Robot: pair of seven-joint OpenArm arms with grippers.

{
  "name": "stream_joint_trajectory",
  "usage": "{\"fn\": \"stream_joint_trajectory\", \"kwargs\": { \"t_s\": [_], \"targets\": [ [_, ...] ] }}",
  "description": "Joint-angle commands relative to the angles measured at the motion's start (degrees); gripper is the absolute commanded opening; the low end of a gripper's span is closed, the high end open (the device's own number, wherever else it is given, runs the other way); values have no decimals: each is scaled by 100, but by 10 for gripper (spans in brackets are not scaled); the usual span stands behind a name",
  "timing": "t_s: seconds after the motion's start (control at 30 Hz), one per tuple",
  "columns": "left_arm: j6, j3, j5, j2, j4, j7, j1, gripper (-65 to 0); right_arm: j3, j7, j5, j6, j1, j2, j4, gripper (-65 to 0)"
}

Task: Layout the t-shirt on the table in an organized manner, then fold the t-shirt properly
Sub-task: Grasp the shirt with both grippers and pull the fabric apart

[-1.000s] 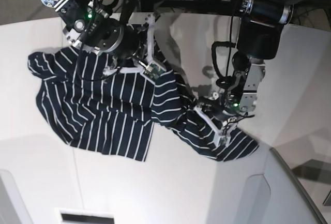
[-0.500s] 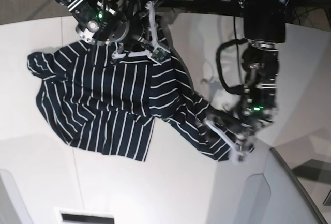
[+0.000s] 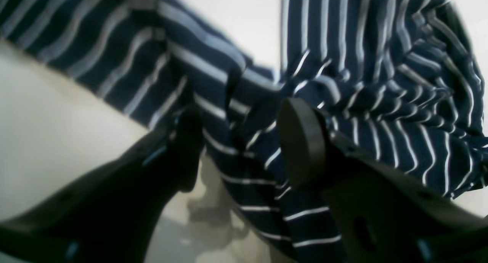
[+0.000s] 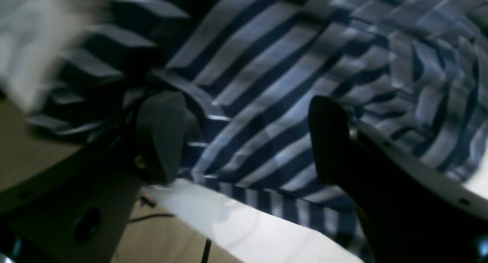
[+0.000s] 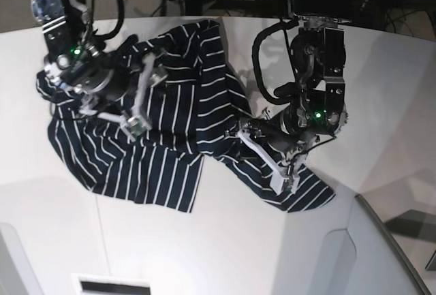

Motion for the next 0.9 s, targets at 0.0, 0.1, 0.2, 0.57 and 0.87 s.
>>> {"fn": "stream_joint_trajectory", "kwargs": {
  "t_s": [0.0,0.1,0.2,0.57,0.87],
  "targets": [
    [-18,20,-67,59,-13,-194,-125,-311,119,189,64,56,32,5,100,-177],
    [-18,73,-31,86,-356,-827,-222,-311,338,216,64,56,32,5,100,-177],
    [-18,73,-58,94,-813,-923,-547,-311,321,198,64,56,23,5,100,-177],
    [9,680,-31,59,-1903,-897,-1488,-309,356,216,64,56,32,-4,74,-177],
    [325,847,-31,50,-2369,-915,-1453,-311,356,216,64,56,40,-4,65,-177]
  ]
}}
